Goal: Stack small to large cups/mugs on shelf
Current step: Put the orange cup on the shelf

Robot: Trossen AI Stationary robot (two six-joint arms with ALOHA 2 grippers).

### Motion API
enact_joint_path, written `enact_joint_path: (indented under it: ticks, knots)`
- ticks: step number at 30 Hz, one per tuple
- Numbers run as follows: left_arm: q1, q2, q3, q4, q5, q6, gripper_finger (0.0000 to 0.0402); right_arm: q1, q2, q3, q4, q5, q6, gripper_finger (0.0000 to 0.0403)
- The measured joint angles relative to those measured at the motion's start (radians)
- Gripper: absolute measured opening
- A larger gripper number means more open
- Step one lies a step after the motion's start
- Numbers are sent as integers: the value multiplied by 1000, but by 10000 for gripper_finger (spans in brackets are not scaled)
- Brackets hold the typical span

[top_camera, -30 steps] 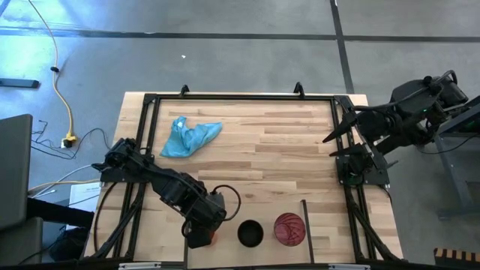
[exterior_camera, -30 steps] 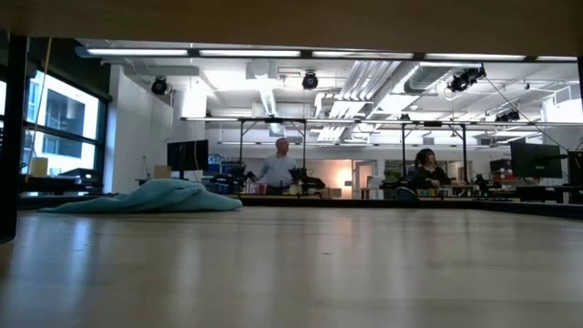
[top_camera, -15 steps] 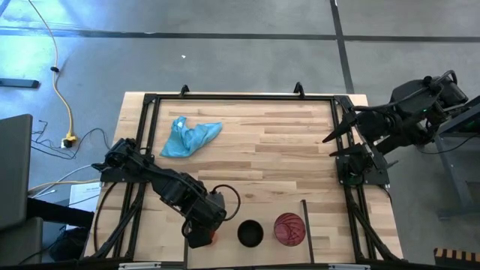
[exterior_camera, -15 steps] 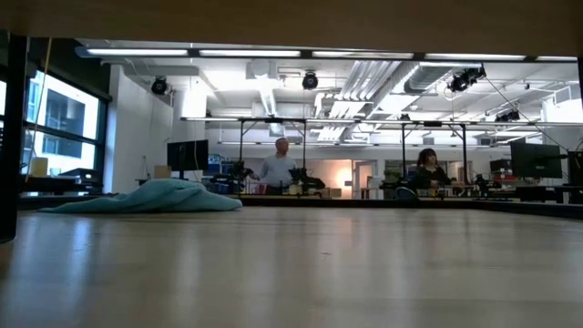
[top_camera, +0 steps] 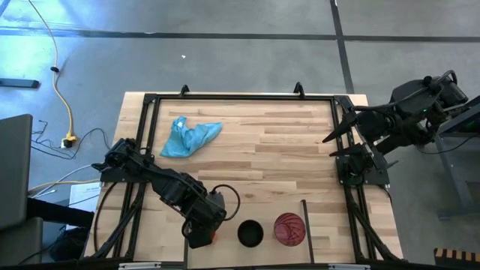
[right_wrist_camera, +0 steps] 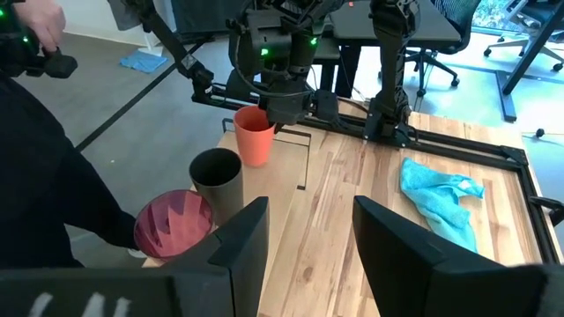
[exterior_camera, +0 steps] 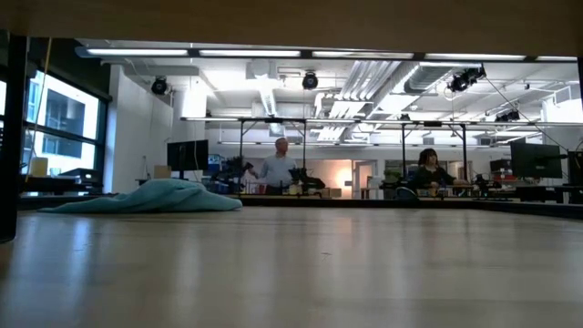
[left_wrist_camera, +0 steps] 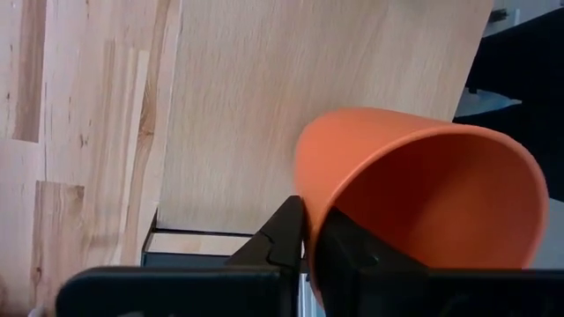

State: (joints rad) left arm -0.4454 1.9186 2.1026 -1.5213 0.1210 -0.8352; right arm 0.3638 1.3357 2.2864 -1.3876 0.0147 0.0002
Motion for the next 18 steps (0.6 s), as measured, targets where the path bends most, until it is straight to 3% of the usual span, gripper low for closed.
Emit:
enact_joint_path:
  ticks: [18]
  knots:
    - [0, 0, 0, 38, 24, -10, 51, 0, 0, 0, 0, 0, 0, 158]
